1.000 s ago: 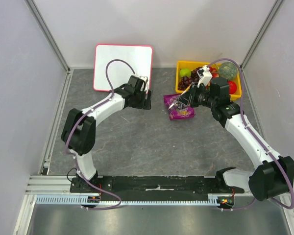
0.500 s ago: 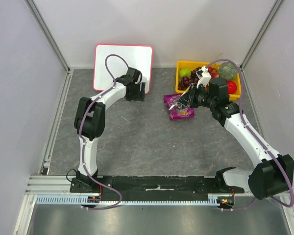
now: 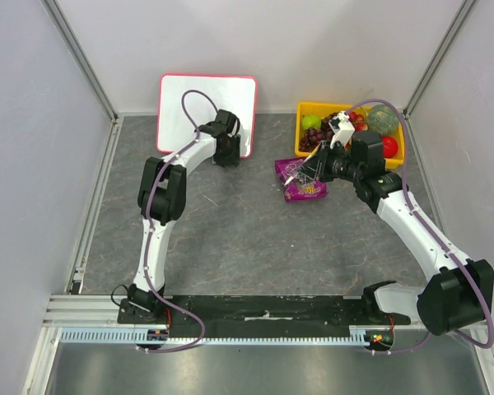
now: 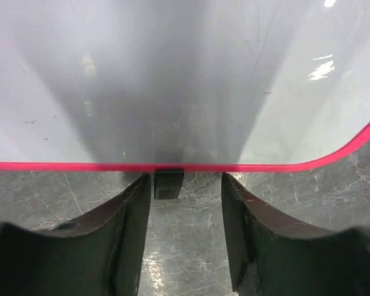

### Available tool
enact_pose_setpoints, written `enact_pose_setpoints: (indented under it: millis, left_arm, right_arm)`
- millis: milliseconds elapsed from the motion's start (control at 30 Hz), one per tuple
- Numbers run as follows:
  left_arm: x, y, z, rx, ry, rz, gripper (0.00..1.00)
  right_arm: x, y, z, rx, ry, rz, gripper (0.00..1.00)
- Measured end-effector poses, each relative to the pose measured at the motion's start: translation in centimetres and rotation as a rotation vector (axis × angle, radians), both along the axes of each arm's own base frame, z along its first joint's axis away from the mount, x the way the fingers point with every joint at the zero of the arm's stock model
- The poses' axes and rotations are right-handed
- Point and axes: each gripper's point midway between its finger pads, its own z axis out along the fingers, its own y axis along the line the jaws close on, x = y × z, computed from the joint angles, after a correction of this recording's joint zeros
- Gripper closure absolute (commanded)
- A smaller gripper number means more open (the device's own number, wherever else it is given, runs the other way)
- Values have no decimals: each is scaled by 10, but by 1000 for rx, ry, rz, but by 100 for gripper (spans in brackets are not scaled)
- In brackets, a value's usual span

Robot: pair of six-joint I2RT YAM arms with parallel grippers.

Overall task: Write a sentence on the whiteboard
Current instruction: Move the whiteboard to the center of the board.

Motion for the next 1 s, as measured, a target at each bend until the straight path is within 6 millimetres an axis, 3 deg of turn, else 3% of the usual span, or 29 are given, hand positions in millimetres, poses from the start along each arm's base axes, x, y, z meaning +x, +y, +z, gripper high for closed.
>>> enact_pose_setpoints:
  millis: [133,367,700,1000]
  left_arm:
    - [3,2,-1,19,-3,6,58]
    - [10,6,-2,58,-11,-10,97]
    - [8,8,-3,82,-29,-18,98]
    - [-36,11,-4,106,-8,-34,98]
  right_arm:
    - [0,0,0,-1,0,0,100]
    - [0,0,-1,-3,-1,1,100]
    - [0,-1,-2,-6,3,1,100]
    - [-8,-3,-13,-13,31,2,100]
